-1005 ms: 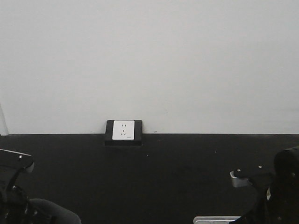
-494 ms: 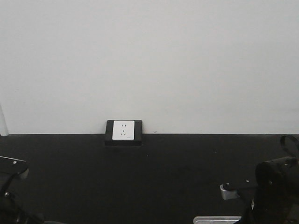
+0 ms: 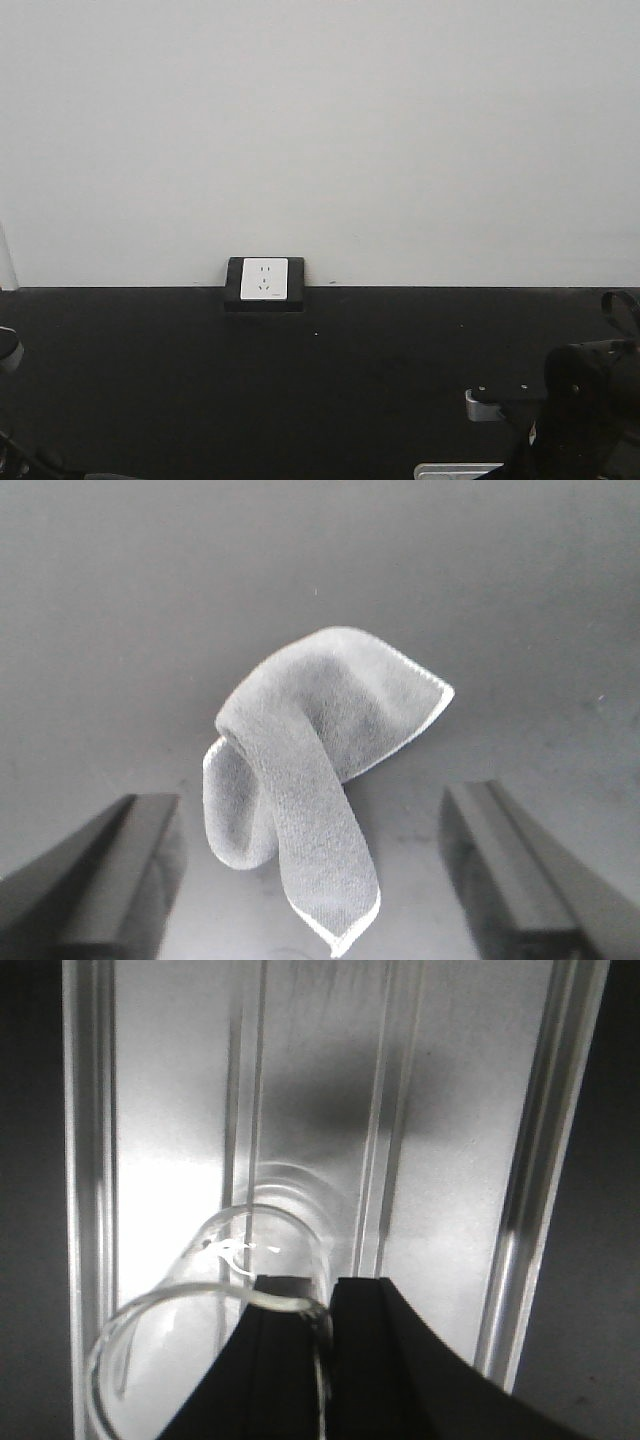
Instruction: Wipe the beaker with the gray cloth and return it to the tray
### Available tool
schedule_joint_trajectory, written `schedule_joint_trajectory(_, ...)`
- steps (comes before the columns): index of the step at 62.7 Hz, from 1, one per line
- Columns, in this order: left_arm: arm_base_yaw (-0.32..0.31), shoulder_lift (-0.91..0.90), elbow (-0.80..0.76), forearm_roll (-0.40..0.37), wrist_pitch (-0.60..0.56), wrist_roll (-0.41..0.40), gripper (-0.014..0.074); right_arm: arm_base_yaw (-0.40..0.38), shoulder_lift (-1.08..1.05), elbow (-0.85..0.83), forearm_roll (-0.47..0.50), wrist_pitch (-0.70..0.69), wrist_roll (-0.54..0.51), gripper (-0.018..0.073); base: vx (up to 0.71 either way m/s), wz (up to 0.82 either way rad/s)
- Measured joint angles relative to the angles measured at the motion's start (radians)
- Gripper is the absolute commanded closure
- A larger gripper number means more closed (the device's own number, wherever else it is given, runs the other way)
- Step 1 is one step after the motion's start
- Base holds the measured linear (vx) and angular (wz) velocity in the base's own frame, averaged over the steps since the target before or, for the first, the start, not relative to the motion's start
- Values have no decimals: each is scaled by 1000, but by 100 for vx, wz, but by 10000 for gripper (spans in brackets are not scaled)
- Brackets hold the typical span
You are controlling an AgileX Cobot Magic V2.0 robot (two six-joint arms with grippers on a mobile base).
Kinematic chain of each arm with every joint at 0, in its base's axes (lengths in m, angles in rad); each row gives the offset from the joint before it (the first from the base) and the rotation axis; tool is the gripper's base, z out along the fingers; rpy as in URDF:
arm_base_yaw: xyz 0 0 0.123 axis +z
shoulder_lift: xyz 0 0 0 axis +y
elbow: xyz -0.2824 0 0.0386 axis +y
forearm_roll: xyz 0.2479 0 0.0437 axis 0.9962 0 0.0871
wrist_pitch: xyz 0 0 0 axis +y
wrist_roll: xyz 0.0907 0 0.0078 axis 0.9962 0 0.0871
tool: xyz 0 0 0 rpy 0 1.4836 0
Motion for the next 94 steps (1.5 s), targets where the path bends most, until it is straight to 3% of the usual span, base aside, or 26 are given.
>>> schedule_joint_trajectory(32, 0, 0, 0, 3, 0, 0, 27, 0, -7, 0, 19, 17, 1, 177, 0, 0)
schedule_joint_trajectory(48, 0, 0, 0, 4, 0, 0, 27, 0, -145, 0, 11, 20, 1, 152, 0, 0)
schedule_joint_trajectory(63, 0, -37, 0, 4, 0, 0, 63, 0, -421, 0, 3, 75, 1, 152, 0, 0)
schedule_joint_trajectory(76, 0, -263, 37, 4, -43, 0, 225, 0, -678, 1, 3, 98, 1, 231, 0, 0)
schedule_joint_trajectory(94, 0, -687, 265, 4, -167, 0, 594, 0, -904, 1, -49, 102, 1, 548, 0, 0)
